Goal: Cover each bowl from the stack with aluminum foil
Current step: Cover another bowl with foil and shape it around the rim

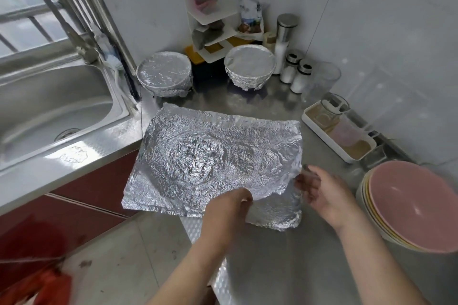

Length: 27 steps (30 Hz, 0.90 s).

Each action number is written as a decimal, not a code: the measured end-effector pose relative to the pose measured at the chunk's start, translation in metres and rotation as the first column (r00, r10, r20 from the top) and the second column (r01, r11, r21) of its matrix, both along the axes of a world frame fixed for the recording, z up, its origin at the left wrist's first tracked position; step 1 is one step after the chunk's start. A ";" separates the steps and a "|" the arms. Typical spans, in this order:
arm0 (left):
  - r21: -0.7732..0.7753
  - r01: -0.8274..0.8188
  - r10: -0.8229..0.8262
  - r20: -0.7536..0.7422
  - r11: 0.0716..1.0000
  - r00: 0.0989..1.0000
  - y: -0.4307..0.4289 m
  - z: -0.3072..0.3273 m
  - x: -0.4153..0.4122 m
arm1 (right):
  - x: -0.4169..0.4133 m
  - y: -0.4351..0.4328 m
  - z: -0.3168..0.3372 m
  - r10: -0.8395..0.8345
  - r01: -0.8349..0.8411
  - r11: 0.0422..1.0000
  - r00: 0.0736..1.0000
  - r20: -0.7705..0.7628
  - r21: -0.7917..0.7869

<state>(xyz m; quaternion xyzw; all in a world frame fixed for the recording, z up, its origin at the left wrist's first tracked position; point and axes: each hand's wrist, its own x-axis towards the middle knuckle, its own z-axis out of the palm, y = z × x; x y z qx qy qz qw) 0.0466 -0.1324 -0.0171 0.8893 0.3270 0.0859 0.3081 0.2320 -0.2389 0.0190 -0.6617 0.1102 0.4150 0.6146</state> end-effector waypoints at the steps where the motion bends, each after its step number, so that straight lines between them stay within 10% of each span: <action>1: -0.028 -0.037 0.037 0.007 0.999 0.999 0.003 0.005 -0.001 | 0.000 -0.001 0.005 -0.010 0.010 1.000 1.000 -0.003 0.008; 12: -0.131 0.084 -0.084 0.003 0.988 0.996 0.006 0.016 0.003 | -0.008 0.019 0.006 0.573 -0.309 0.791 0.678 0.461 -0.528; 15: -0.112 -0.258 0.267 0.066 0.960 0.962 0.026 0.011 -0.020 | -0.009 0.021 0.004 0.626 -0.300 0.751 0.609 0.487 -0.589; 20: -0.154 -0.838 0.844 -0.042 0.523 0.534 0.059 -0.002 -0.072 | -0.008 0.018 0.002 0.563 -0.275 0.806 0.630 0.535 -0.524; 27: -0.112 -0.758 0.738 -0.173 0.643 0.652 0.073 -0.013 -0.077 | -0.009 0.018 0.005 0.582 -0.302 0.799 0.604 0.544 -0.520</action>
